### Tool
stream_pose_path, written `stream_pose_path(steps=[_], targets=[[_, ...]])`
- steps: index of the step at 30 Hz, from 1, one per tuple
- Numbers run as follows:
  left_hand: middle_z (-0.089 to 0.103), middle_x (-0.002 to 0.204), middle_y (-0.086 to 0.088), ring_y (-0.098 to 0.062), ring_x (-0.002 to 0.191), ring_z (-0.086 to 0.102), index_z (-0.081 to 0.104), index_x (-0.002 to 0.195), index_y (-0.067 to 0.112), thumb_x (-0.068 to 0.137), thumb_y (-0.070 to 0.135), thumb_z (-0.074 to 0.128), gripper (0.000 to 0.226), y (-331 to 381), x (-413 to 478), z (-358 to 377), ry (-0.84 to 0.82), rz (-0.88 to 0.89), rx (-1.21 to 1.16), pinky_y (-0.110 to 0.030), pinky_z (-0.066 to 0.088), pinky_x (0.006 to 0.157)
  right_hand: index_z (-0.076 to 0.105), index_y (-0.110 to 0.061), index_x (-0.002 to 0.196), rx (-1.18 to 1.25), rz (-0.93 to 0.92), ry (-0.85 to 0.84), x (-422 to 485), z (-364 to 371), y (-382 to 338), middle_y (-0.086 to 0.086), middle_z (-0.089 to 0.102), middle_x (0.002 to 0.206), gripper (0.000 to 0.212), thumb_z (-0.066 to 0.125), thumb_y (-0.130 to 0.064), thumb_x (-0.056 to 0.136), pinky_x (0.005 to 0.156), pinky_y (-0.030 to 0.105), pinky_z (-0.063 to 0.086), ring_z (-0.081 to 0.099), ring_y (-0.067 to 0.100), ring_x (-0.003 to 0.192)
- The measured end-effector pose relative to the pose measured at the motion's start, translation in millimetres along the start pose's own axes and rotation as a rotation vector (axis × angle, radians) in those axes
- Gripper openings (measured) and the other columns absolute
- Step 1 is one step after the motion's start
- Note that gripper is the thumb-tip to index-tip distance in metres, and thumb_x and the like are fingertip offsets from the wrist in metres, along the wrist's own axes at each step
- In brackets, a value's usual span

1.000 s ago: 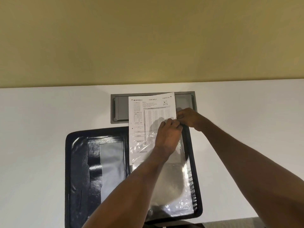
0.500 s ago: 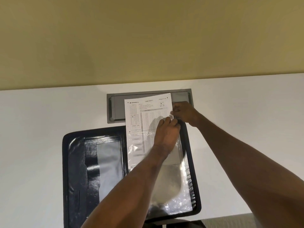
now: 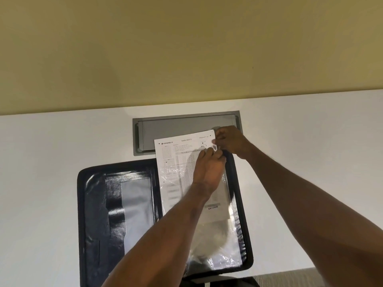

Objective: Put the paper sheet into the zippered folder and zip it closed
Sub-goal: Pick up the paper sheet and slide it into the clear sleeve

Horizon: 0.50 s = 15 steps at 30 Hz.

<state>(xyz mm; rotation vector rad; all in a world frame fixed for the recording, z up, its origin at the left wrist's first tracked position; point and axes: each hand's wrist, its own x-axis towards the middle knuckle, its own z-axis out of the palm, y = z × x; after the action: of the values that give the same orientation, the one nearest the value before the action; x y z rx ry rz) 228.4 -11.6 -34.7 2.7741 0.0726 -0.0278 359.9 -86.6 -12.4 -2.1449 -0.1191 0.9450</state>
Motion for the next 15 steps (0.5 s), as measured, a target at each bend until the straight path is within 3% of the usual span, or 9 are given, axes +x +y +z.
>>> stream_pose_path(steps=[6, 9, 12, 15], targets=[[0.075, 0.094, -0.003, -0.024, 0.087, 0.069, 0.079, 0.088, 0.016, 0.072, 0.012, 0.090, 0.020, -2, 0, 3, 0.000, -0.027, -0.027, -0.036, 0.057, 0.084, 0.073, 0.008, 0.102, -0.202, 0.020, -0.127, -2, -7, 3, 0.017, 0.075, 0.104, 0.017, 0.075, 0.000, 0.088, 0.090, 0.043, 0.059, 0.072, 0.036, 0.099], [0.076, 0.093, -0.003, -0.024, 0.087, 0.071, 0.080, 0.093, 0.017, 0.076, 0.013, 0.089, 0.019, -2, -2, 5, -0.023, -0.006, -0.051, -0.037, 0.058, 0.083, 0.071, 0.002, 0.116, -0.369, 0.065, -0.212, -9, -9, 3, 0.011, 0.065, 0.101, 0.024, 0.060, -0.003, 0.096, 0.075, 0.023, 0.049, 0.060, 0.024, 0.095], [0.077, 0.093, -0.003, -0.024, 0.088, 0.071, 0.079, 0.094, 0.017, 0.082, 0.016, 0.084, 0.013, -5, -7, 4, 0.006, 0.039, -0.097, -0.037, 0.057, 0.085, 0.069, 0.003, 0.121, -0.453, 0.094, -0.232, -14, -9, 1, 0.020, 0.068, 0.118, 0.028, 0.059, -0.005, 0.096, 0.088, 0.031, 0.051, 0.062, 0.030, 0.101], [0.075, 0.107, -0.002, -0.022, 0.099, 0.069, 0.076, 0.110, 0.019, 0.094, 0.021, 0.072, 0.017, -22, -17, -5, 0.050, 0.031, -0.137, -0.038, 0.053, 0.091, 0.068, 0.004, 0.119, -0.519, 0.049, -0.226, -18, -7, -3, 0.023, 0.069, 0.120, 0.028, 0.064, -0.011, 0.096, 0.100, 0.044, 0.053, 0.064, 0.039, 0.114]])
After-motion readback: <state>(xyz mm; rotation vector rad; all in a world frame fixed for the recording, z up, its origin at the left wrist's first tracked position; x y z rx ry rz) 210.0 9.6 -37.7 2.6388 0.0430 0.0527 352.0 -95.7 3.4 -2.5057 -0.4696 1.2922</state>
